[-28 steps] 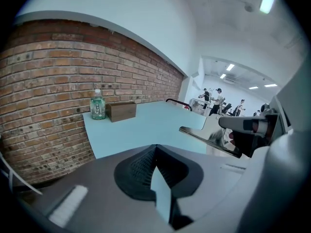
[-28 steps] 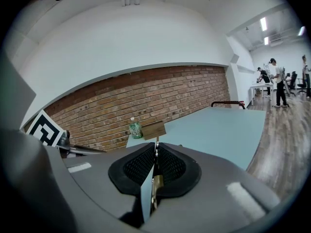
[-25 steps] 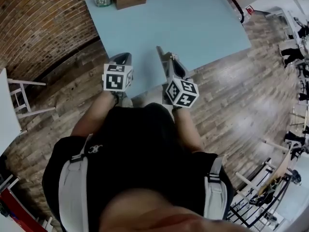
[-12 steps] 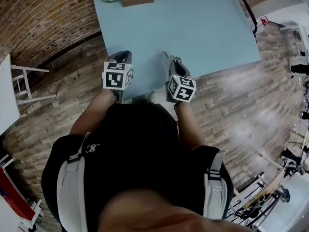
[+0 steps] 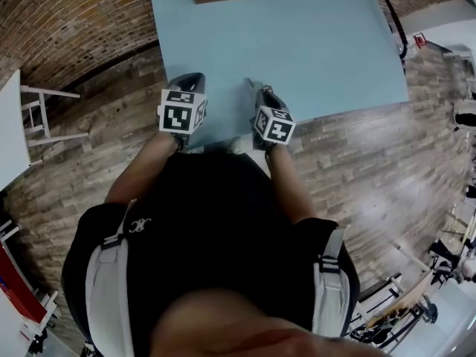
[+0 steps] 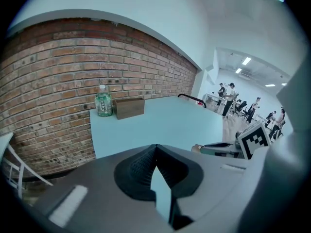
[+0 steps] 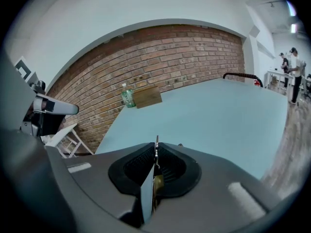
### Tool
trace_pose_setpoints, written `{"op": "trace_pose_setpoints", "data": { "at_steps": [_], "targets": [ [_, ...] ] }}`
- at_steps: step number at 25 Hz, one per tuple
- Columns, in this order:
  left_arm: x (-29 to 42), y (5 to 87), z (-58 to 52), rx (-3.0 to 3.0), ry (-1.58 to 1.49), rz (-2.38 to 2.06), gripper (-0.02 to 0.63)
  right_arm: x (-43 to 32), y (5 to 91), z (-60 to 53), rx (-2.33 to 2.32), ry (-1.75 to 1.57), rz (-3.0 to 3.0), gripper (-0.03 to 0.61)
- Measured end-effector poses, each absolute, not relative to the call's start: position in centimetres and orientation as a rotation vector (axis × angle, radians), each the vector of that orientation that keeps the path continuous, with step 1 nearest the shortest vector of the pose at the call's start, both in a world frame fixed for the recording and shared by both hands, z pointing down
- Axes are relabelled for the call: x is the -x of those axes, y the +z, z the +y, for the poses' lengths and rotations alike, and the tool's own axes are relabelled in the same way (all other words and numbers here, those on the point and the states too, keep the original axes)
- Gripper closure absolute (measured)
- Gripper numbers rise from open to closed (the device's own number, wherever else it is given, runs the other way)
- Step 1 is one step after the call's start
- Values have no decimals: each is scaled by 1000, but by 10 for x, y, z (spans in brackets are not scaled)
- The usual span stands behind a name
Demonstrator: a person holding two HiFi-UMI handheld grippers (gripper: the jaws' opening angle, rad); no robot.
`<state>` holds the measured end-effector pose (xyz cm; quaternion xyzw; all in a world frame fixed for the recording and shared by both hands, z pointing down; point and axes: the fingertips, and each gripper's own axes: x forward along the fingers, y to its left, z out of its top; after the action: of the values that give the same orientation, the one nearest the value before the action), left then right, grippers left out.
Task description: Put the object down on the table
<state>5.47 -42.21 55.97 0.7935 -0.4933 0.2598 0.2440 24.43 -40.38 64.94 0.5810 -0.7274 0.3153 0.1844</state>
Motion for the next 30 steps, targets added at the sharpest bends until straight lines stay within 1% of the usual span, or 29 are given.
{"op": "trace_pose_setpoints", "data": {
  "at_steps": [5, 10, 17, 21, 26, 28, 30],
  "targets": [
    [-51, 562, -420, -2144, 709, -1363, 614, -239, 668, -398, -1584, 970, -2032, 538],
    [-44, 564, -419, -2125, 711, -1376, 614, -234, 687, -394, -1523, 991, -1977, 540],
    [-40, 569, -415, -2109, 722, -1375, 614, -236, 693, -398, -1520, 1000, -1962, 534],
    [-40, 569, -413, -2113, 726, -1369, 614, -244, 697, -401, -1534, 978, -1914, 511],
    [-46, 570, -410, -2124, 730, -1356, 614, -252, 702, -404, -1535, 816, -1854, 468],
    [-47, 571, -410, -2127, 732, -1353, 614, -253, 702, -405, -1537, 767, -1832, 467],
    [-46, 571, -410, -2128, 733, -1353, 614, -251, 700, -408, -1553, 745, -1834, 451]
  ]
}}
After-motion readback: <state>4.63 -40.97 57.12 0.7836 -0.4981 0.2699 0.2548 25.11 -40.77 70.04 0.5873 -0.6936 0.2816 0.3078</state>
